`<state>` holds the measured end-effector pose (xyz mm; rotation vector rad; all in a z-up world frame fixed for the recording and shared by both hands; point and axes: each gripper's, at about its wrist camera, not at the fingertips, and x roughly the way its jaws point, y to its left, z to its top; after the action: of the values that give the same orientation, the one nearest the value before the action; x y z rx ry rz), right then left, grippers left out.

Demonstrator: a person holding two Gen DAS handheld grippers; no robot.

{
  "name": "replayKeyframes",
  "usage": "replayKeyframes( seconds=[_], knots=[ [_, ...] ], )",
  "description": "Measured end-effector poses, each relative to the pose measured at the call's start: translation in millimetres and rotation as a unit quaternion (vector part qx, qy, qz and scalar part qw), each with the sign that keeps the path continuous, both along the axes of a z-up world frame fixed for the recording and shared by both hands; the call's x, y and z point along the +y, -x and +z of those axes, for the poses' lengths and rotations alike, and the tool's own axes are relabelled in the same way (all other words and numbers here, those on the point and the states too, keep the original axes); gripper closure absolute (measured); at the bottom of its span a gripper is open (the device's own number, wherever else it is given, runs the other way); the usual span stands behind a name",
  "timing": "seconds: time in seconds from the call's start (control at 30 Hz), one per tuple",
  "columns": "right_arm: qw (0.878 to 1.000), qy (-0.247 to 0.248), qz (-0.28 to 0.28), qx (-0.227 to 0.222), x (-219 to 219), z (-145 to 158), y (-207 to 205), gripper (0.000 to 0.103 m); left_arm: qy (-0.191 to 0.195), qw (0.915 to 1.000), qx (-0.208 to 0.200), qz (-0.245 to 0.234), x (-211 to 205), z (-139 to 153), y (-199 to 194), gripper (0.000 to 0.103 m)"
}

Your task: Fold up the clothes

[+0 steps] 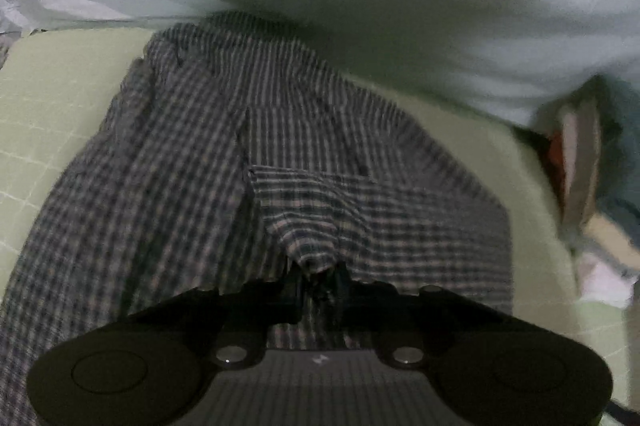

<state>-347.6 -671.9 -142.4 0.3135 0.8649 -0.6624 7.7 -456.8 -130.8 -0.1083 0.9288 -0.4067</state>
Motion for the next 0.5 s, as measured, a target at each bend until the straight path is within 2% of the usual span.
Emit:
replayKeyframes(
  seconds=[0.17, 0.33, 0.5],
  knots=[
    [0.998, -0.049, -0.009, -0.036, 36.1, 1.8, -26.2, 0.001, 0.013, 0.9997, -0.019, -0.004, 41.3, 28.9, -11.7, 0.088],
    [0.997, -0.064, 0.01, -0.051, 93.1, 3.8, -62.4, 0.001, 0.022, 0.9989, -0.043, -0.001, 95.8, 57.3, -34.9, 0.088],
    [0.997, -0.056, 0.025, -0.043, 148.1, 6.0, -101.8, 0.001, 0.037, 0.9965, -0.072, 0.023, 163.9, 83.5, -66.3, 0.088]
  ],
)
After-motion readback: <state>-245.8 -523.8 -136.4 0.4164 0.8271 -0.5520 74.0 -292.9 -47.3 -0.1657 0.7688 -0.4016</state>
